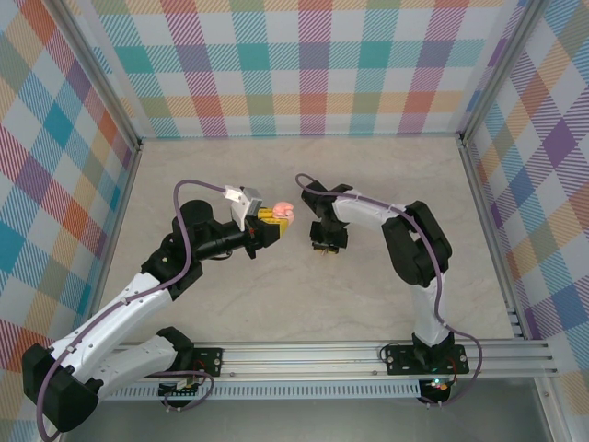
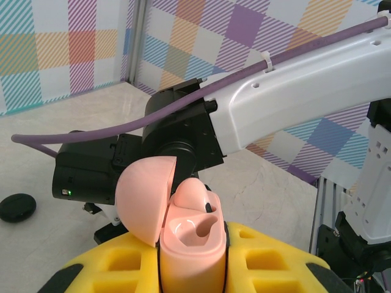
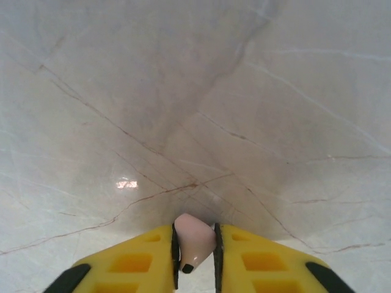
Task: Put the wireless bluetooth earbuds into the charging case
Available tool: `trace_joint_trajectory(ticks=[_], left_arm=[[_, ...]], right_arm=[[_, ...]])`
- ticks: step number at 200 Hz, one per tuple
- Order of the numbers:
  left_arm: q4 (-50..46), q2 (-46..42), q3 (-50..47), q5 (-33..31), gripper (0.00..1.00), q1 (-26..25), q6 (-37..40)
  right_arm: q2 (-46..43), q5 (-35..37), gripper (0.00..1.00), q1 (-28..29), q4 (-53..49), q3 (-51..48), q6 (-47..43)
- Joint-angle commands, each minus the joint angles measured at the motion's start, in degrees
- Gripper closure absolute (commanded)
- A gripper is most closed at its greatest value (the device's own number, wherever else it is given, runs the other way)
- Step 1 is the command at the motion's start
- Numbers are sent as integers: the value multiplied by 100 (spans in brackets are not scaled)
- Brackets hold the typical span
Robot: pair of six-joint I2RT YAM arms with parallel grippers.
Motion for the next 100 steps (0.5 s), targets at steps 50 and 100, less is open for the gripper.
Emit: trace_joint_trajectory(ticks=[50,100], left_arm=[[132,-83,58,-47,91,-30,69],[113,-83,69,-24,91,-30,85]], right_arm=[[100,138,62,-9,-421,246,-467],[225,105,64,-69,-354,356,-134]])
